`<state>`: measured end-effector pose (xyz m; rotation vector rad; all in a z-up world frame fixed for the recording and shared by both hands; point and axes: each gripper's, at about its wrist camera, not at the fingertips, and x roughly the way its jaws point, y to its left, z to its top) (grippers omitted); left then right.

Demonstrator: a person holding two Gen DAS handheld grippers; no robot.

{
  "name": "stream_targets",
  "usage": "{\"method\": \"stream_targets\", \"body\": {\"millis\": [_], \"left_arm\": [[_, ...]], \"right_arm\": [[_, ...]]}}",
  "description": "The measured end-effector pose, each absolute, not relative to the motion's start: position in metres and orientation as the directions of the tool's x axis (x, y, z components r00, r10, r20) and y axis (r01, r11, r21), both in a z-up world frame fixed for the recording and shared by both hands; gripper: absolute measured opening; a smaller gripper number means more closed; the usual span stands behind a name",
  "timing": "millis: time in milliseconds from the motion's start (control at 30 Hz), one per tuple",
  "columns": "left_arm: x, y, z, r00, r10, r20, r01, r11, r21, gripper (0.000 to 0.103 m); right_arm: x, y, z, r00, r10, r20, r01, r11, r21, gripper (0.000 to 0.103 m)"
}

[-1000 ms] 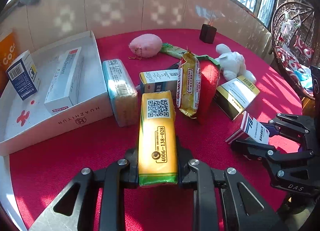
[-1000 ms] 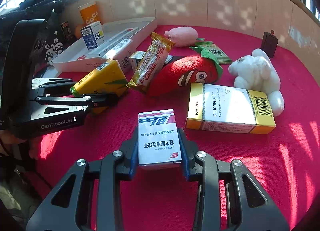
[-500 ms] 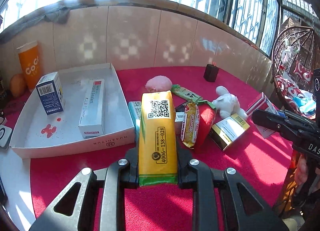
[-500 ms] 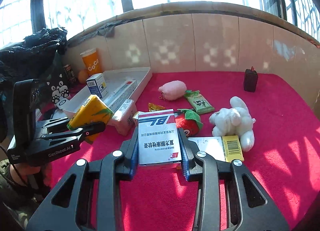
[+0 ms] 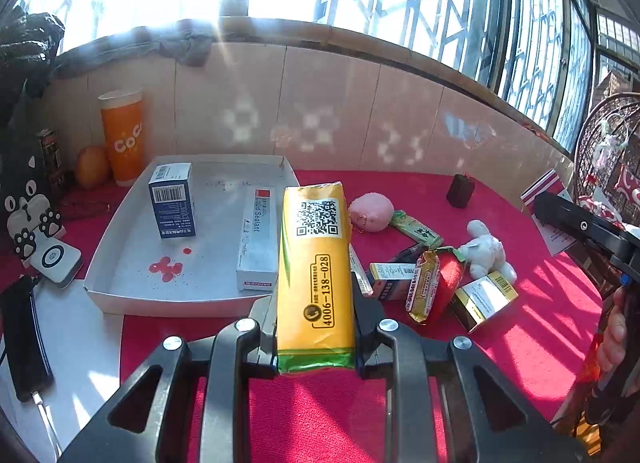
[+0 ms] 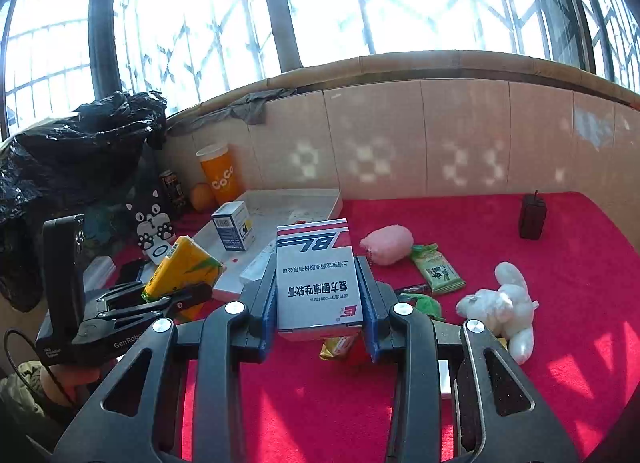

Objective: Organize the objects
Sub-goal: 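Carry the snack bar with the left gripper to the tray while the right gripper carries the BL box there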

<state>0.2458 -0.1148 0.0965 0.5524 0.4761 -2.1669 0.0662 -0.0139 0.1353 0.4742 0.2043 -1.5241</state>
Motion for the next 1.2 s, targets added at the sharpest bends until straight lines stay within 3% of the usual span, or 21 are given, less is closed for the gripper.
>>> {"method": "stream_targets", "body": {"millis": [167, 333, 467, 733, 900, 1200], "left_arm": [[0.231, -0.121, 0.126, -0.574, -0.625, -0.53, 0.775, -0.623, -0.104, 0.024], [0.215, -0.11, 0.13, -0.575, -0.619, -0.535, 0.741, -0.671, -0.021, 0.024], [0.225, -0.109, 0.138, -0.552, -0.659, -0.51, 0.768, -0.641, -0.004, 0.024], [0.291, -0.132, 0.121, -0.337, -0.809, -0.482, 0.932, -0.359, -0.048, 0.024], [0.314, -0.15, 0.137, -0.313, -0.828, -0.466, 0.945, -0.32, -0.066, 0.024], [0.279, -0.178, 0.152, -0.269, -0.843, -0.467, 0.926, -0.359, 0.116, 0.024]], "right_arm": [[0.06, 0.005, 0.168, 0.011, -0.948, -0.317, 0.983, -0.048, 0.18, 0.033], [0.046, 0.031, 0.157, -0.111, -0.963, -0.244, 0.945, -0.178, 0.274, 0.034], [0.05, 0.026, 0.173, -0.114, -0.964, -0.24, 0.95, -0.176, 0.257, 0.034], [0.107, -0.037, 0.182, -0.132, -0.946, -0.296, 0.984, -0.161, 0.075, 0.033], [0.126, -0.058, 0.186, -0.063, -0.95, -0.305, 0.99, -0.097, 0.098, 0.033], [0.112, -0.055, 0.17, -0.124, -0.957, -0.261, 0.959, -0.183, 0.217, 0.034]]}}
